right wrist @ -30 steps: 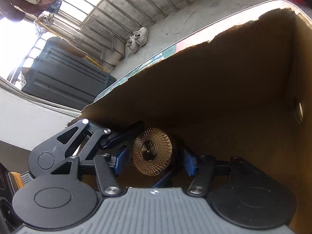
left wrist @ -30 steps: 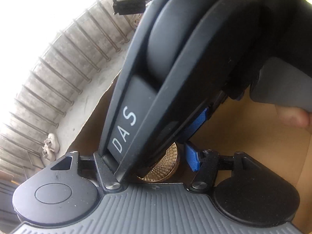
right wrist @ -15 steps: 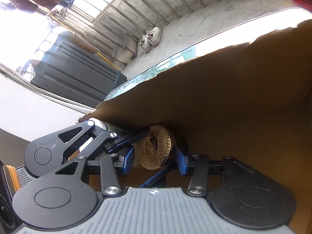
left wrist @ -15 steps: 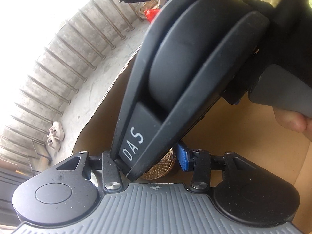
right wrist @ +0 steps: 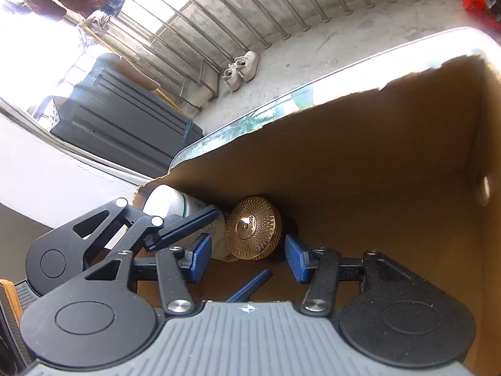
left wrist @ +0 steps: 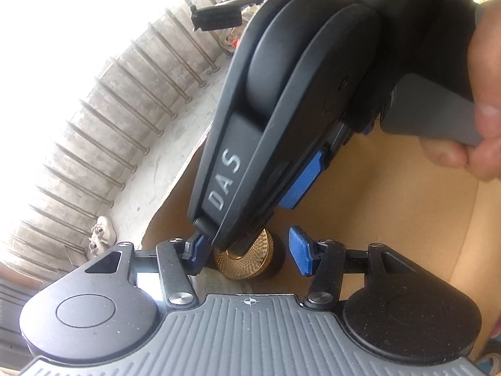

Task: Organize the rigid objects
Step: 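Lower the jar into the box and open the right gripper, then lift the right gripper out of the box and move to the white plug charger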

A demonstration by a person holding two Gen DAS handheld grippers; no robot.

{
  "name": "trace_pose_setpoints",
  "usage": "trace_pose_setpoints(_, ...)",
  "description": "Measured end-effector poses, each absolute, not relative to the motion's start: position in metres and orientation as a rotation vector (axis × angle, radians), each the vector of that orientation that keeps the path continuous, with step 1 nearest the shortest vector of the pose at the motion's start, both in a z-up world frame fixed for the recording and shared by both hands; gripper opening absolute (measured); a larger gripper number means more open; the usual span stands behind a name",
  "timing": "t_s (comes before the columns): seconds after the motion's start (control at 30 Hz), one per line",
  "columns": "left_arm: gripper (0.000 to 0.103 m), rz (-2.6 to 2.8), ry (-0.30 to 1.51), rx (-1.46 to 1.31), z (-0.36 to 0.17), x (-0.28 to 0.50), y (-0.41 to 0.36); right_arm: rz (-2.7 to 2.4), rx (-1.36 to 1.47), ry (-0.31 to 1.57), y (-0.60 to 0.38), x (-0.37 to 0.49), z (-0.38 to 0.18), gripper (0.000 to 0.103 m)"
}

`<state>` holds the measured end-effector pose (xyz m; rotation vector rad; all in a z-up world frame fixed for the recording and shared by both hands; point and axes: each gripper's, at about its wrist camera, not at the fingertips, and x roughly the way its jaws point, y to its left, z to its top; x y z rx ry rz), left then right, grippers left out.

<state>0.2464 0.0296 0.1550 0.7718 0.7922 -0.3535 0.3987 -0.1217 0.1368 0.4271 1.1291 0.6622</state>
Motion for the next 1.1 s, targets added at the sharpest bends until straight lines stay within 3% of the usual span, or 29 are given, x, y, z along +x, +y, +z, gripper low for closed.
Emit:
trace_pose_setpoints(0.1, 0.061, -0.351, 0.737, 0.745, 0.175, 0.220, 0.035, 0.658, 0.426, 1.098, -0.134, 0.383, 0.156, 0.055)
trace_pose_setpoints(0.53, 0.066, -0.311, 0.550, 0.587, 0.253, 0.089, 0.019, 0.704, 0.410, 0.885, -0.182, 0.300, 0.240, 0.055)
trace_pose_setpoints(0.77, 0.066, -0.378, 0.398, 0.436, 0.220, 0.069, -0.005, 0.710, 0.327, 0.722, -0.223, 0.245, 0.242, 0.064)
trace_pose_setpoints(0.93, 0.067, -0.434, 0.353, 0.301, 0.185, 0.044, -0.012, 0.718, 0.327, 0.707, -0.248, 0.210, 0.215, 0.064)
trace_pose_setpoints(1.0, 0.073, -0.468, 0.352, 0.270, 0.169, 0.036, -0.018, 0.712, 0.311, 0.722, -0.251, 0.197, 0.200, 0.064)
trace_pose_setpoints(1.1, 0.073, -0.479, 0.376, 0.239, 0.146, 0.034, -0.032, 0.725, 0.305, 0.733, -0.257, 0.179, 0.178, 0.065)
